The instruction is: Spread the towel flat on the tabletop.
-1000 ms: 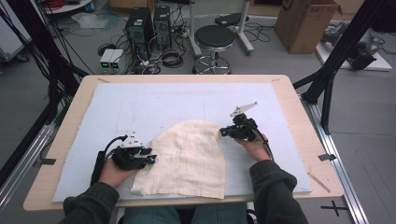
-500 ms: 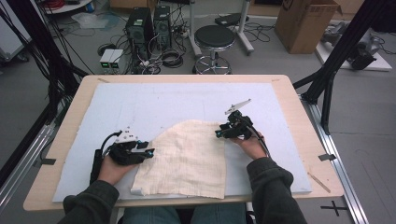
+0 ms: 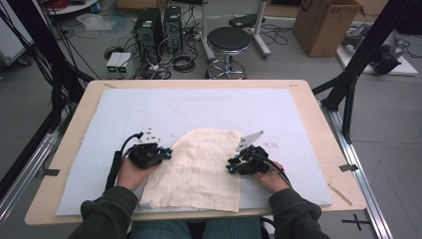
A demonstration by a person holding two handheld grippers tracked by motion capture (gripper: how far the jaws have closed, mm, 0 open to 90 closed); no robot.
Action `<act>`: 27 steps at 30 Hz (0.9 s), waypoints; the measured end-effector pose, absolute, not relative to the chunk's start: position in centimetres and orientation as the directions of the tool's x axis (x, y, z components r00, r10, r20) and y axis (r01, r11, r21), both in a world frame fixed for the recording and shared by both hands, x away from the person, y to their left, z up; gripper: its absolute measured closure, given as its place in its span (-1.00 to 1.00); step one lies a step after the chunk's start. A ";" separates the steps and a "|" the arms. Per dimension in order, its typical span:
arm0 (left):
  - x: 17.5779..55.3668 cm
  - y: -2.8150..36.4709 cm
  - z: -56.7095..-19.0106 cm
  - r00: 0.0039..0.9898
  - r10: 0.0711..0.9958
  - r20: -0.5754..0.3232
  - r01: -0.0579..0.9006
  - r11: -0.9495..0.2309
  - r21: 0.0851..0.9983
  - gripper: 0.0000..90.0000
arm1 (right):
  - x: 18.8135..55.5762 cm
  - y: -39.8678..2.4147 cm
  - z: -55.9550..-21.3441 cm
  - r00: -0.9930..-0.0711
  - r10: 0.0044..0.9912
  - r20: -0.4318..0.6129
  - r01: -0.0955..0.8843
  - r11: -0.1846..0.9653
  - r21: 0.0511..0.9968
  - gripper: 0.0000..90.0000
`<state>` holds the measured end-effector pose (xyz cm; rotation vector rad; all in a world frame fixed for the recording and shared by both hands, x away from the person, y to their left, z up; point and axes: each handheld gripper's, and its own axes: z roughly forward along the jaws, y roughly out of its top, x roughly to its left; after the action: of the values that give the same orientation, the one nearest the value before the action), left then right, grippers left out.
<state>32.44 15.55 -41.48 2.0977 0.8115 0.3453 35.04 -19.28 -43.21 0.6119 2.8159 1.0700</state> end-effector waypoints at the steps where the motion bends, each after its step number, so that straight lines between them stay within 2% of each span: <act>1: 31.8 14.9 -41.3 0.771 0.636 -0.025 0.407 -0.463 0.788 0.91 | 34.8 -19.4 -43.1 -0.917 0.392 0.076 0.346 0.682 0.645 0.68; 3: 30.7 13.6 -41.3 0.807 0.591 -0.008 0.381 -0.509 0.772 0.89 | 34.3 -19.8 -43.1 -0.922 0.384 0.059 0.329 0.691 0.644 0.75; 5: 29.9 12.2 -41.8 0.848 0.530 -0.030 0.369 -0.548 0.751 0.82 | 33.7 -20.4 -43.1 -0.923 0.381 0.060 0.327 0.691 0.645 0.80; 7: 29.4 11.1 -42.5 0.901 0.425 -0.084 0.351 -0.601 0.718 0.61 | 33.2 -21.0 -43.2 -0.921 0.383 0.070 0.333 0.681 0.652 0.81; 10: 29.0 10.5 -42.3 0.914 0.395 -0.091 0.331 -0.599 0.729 0.38 | 32.8 -21.7 -43.3 -0.917 0.391 0.077 0.340 0.669 0.661 0.81; 13: 29.8 11.1 -41.2 0.893 0.440 -0.096 0.350 -0.545 0.762 0.37 | 32.8 -21.8 -43.3 -0.915 0.396 0.080 0.346 0.666 0.661 0.79; 16: 31.2 11.7 -40.3 0.846 0.526 -0.081 0.382 -0.494 0.781 0.35 | 32.8 -21.7 -43.3 -0.916 0.396 0.069 0.339 0.669 0.662 0.76; 18: 32.4 11.8 -40.2 0.796 0.599 -0.086 0.432 -0.462 0.775 0.31 | 32.9 -21.7 -43.2 -0.914 0.399 0.075 0.345 0.666 0.661 0.73; 22: 34.1 11.0 -41.7 0.762 0.640 -0.101 0.501 -0.483 0.718 0.24 | 33.3 -21.7 -43.1 -0.909 0.413 0.061 0.346 0.663 0.664 0.64; 24: 34.6 10.5 -42.4 0.763 0.641 -0.090 0.516 -0.519 0.682 0.27 | 33.8 -21.6 -43.1 -0.904 0.424 0.063 0.355 0.658 0.664 0.62; 26: 34.6 10.1 -42.7 0.784 0.617 -0.073 0.492 -0.545 0.679 0.67 | 34.2 -21.5 -43.2 -0.904 0.423 0.066 0.357 0.659 0.662 0.60; 27: 34.6 10.1 -42.6 0.787 0.614 -0.064 0.486 -0.552 0.677 0.80 | 34.2 -21.5 -43.2 -0.902 0.427 0.069 0.360 0.655 0.664 0.60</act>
<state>34.61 10.09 -42.61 2.2655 0.8115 0.2334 34.20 -21.48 -43.23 0.6609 2.7725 1.0809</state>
